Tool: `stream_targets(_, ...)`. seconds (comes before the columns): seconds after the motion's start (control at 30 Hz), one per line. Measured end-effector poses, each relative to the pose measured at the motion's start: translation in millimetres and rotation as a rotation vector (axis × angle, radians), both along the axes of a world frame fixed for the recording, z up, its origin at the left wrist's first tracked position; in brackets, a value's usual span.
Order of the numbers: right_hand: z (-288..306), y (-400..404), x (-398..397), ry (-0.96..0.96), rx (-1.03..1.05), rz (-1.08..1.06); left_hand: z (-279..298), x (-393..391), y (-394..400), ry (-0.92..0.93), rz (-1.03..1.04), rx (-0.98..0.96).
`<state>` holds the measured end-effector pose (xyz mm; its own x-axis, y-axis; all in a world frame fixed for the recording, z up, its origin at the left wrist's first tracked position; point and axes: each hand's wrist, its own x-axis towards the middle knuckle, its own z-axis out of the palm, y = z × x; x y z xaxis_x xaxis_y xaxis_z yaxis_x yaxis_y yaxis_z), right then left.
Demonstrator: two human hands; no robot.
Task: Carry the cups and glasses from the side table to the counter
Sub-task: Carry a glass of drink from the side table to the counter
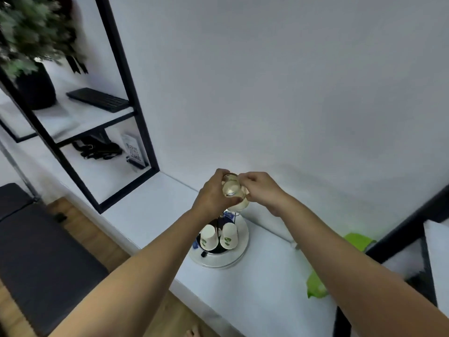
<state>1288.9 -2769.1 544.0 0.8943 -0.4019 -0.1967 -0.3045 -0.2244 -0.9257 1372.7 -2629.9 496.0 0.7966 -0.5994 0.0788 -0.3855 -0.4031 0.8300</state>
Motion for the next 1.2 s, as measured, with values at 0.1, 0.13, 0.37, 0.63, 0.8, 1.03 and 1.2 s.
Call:
stream_targets(0.1,-19.1,-8.6,20.7,0.028,0.018,-0.034,-19.3,22.9,-17.2,-0.007,-0.041,0.050)
stream_targets(0.13,-26.8,-12.0,27.8,0.032,0.017,-0.052,-25.3,30.9,-22.9,0.007,-0.054,0.065)
stream_targets(0.37,-78.6,-31.0,63.7,0.147,0.139,-0.154,-70.6,73.7,-48.6,0.010,-0.209,0.197)
stream_targets(0.63,-123.9,-36.1,74.6,0.204,0.277,-0.294,-109.6,87.5,-64.5,-0.122,-0.296,0.464)
stream_targets(0.8,-144.7,-39.5,78.4,0.221,0.373,-0.352,-127.6,91.6,-72.1,-0.125,-0.383,0.537)
stream_targets(1.03,-173.0,-40.1,82.3,0.270,0.474,-0.389,-138.4,94.9,-84.3,-0.106,-0.493,0.694)
stream_targets(1.2,-191.3,-43.6,79.4,0.298,0.489,-0.406,-144.2,97.0,-90.7,-0.130,-0.547,0.760)
